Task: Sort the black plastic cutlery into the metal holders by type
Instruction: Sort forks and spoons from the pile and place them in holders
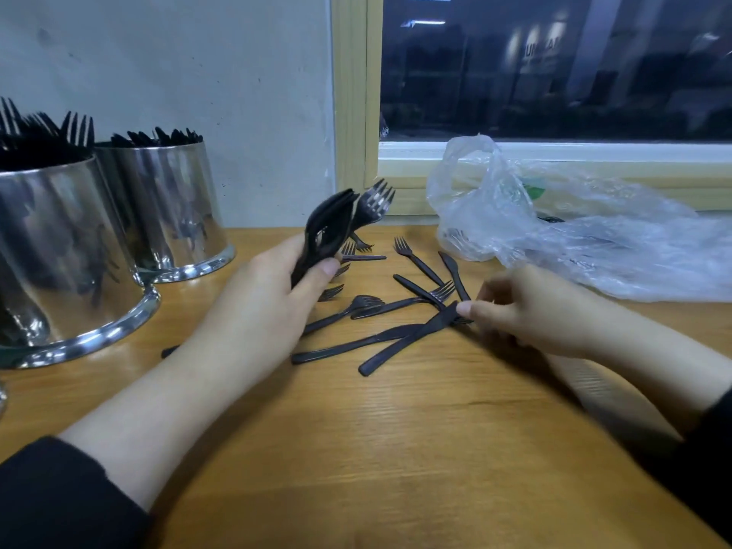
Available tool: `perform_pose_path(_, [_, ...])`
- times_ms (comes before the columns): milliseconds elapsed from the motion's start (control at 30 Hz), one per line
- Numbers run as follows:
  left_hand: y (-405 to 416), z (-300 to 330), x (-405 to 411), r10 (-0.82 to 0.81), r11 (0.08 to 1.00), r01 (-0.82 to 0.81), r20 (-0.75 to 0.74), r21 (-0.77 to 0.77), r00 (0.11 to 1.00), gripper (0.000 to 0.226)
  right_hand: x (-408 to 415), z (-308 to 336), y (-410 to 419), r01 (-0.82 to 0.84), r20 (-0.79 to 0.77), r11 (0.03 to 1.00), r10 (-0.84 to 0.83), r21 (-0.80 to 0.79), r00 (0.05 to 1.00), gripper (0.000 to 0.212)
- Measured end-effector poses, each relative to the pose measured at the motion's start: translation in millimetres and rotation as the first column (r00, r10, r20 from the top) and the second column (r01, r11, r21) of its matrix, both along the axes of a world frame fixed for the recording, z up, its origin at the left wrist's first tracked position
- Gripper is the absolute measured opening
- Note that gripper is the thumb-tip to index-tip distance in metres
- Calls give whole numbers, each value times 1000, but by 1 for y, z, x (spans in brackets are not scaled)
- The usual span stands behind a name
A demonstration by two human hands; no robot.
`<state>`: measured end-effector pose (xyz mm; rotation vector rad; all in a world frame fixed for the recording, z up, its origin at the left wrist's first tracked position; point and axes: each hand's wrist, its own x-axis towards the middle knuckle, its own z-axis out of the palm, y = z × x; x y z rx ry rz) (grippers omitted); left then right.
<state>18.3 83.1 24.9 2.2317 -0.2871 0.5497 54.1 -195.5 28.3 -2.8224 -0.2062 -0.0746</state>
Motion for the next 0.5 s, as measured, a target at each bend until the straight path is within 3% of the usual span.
perform_pose_path(233, [1, -1, 0, 5, 1000, -5, -14, -2, 1000, 10, 2, -9, 9, 36, 12, 999, -36, 4, 999, 27])
perform_pose_path(500, [3, -1, 2, 39, 999, -39, -83, -4, 996, 38, 14, -15, 4, 74, 37, 997, -75, 29, 996, 17])
